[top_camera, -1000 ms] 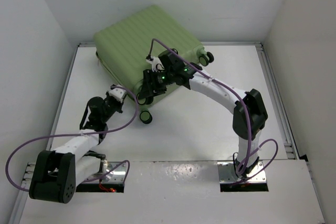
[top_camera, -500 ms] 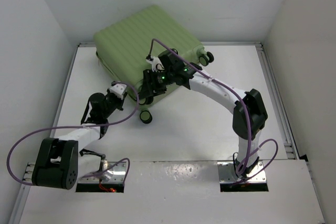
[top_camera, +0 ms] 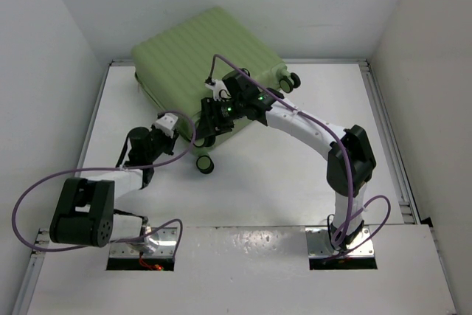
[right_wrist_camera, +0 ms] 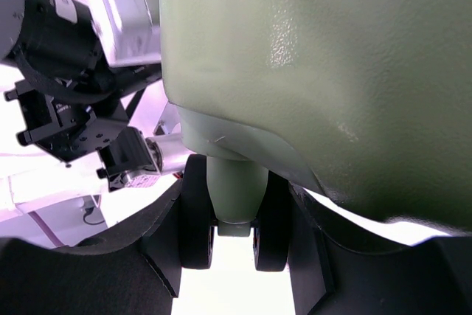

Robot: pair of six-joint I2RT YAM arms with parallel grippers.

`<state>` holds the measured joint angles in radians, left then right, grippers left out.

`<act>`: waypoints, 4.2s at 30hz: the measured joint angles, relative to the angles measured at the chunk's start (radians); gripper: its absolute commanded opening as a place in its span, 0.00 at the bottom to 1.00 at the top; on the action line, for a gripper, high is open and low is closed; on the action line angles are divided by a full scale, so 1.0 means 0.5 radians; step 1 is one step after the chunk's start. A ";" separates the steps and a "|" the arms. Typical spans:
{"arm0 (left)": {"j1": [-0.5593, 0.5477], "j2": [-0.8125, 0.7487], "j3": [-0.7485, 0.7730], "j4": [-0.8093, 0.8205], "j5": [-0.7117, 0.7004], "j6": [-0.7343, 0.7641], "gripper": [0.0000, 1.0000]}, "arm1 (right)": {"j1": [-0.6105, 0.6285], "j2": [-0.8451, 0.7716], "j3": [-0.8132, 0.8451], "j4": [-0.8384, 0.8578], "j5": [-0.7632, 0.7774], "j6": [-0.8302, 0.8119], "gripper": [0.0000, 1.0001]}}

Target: Pack the luggage

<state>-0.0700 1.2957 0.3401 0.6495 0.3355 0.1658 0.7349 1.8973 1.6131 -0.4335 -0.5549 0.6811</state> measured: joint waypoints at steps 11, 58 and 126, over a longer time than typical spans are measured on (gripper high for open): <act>0.079 0.018 0.037 0.003 0.131 -0.078 0.13 | 0.000 0.001 0.000 0.000 -0.001 0.000 0.19; 0.061 -0.832 -0.205 -0.491 0.416 0.069 0.00 | -0.001 0.005 -0.002 0.011 -0.008 0.007 0.20; -0.243 -0.567 -0.097 -0.431 0.054 -0.087 0.00 | 0.005 0.037 0.066 -0.060 -0.003 0.003 0.17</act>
<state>-0.1917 1.0122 0.2916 0.4339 0.3626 0.1223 0.7376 1.9156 1.6459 -0.4637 -0.5564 0.6827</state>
